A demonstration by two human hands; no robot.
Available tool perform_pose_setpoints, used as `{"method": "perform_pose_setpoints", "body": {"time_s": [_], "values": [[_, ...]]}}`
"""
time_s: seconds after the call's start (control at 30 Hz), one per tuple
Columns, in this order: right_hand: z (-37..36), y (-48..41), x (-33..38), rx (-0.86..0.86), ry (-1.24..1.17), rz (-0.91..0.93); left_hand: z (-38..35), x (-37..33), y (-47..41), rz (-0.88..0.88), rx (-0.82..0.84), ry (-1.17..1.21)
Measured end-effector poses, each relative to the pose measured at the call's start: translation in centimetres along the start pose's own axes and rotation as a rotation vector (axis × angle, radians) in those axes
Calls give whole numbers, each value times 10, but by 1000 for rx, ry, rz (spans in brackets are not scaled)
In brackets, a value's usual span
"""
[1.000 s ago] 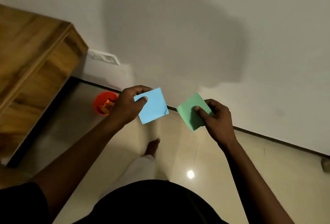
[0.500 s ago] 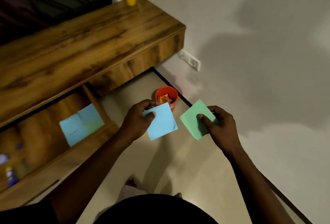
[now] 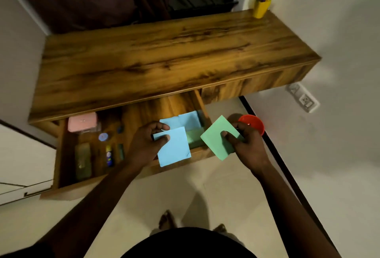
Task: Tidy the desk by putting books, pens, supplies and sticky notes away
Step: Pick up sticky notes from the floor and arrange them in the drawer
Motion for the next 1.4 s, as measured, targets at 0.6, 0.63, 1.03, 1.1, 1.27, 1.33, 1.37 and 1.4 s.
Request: {"method": "perform_pose_setpoints", "body": {"time_s": [0.6,0.63,1.03,1.1,1.27,1.33,1.37,1.4], "values": [[-191,-134,55,375,167,41,65,127,-50,263,-38,-53],[-198,-142,55,403,191,46,61,135,-52,302,-42,-75],[-274,-185,25,688,380,61,-2,214,-55,582,178,-62],[-283,-189,18,710,397,65,-6,216,-56,585,200,-64],[-293,-198,11,693,437,98,-17,227,-50,612,248,-104],[-297,-201,8,686,472,118,-20,233,-47,640,249,-123],[-299,-202,7,687,493,125,-20,234,-46,644,236,-137],[-302,-202,5,695,505,135,-19,234,-45,649,226,-159]]}}
Point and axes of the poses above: each hand's wrist, its own y-axis away from the middle knuckle, its own z-axis out of the back of the hand, x = y × z, the point moved 8 cm from there along -y, towards the middle knuckle, and after that the axes turned 7 degrees about -z, right-handed, at the moved point
